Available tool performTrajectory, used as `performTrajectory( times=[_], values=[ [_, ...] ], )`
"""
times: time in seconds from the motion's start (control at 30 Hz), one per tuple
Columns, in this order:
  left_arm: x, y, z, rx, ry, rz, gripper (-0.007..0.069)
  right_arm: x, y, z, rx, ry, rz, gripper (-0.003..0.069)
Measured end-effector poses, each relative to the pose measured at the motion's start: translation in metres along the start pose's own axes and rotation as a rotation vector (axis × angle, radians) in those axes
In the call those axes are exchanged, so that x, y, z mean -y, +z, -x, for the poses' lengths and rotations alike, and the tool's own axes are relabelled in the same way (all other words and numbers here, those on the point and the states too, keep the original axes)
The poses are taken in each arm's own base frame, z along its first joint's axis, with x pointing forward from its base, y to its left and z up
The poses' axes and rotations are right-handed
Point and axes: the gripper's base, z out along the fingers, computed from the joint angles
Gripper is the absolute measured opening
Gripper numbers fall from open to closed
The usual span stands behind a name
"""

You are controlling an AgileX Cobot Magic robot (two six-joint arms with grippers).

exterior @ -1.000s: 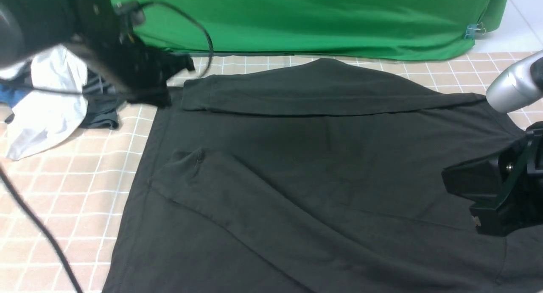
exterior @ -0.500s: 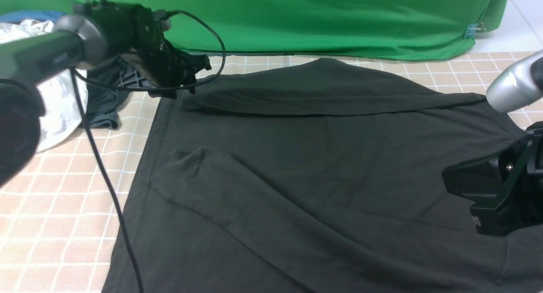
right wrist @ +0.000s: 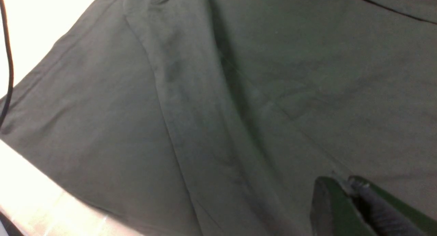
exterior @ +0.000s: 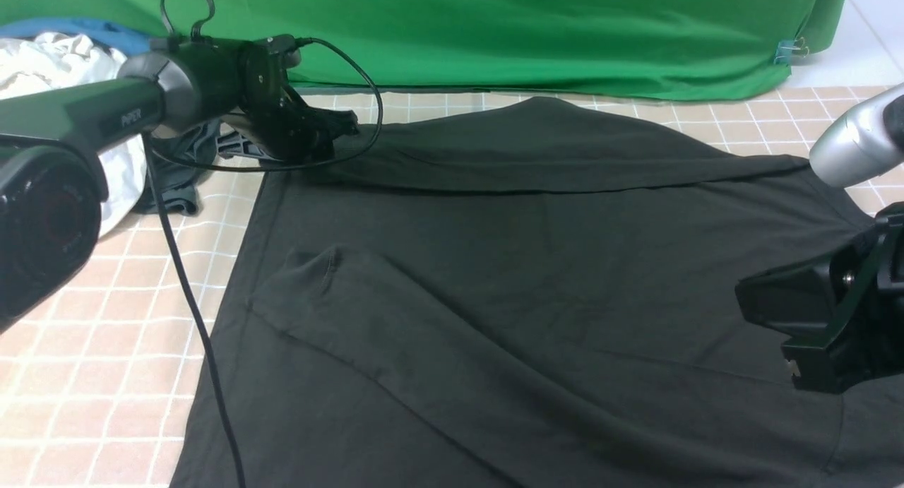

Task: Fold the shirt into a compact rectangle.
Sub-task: 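Grab the top left corner of the dark shirt with the left gripper, then fold the left side of the dark shirt inward over its body with the left gripper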

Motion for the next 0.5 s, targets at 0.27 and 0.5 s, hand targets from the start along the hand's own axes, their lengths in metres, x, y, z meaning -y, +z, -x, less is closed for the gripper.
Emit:
performTrajectory(
  times=[0.27,0.5],
  values=[
    [0.003,-0.023,0.008,-0.005,0.019,-0.014,0.0031,0.0,0.0,0.0,0.0,0.0,0.0,0.0091],
    [0.009,-0.085,0.027,0.016,0.022,-0.026,0.0031,0.001,0.0,0.0,0.001,-0.015,-0.013,0.0091]
  ],
)
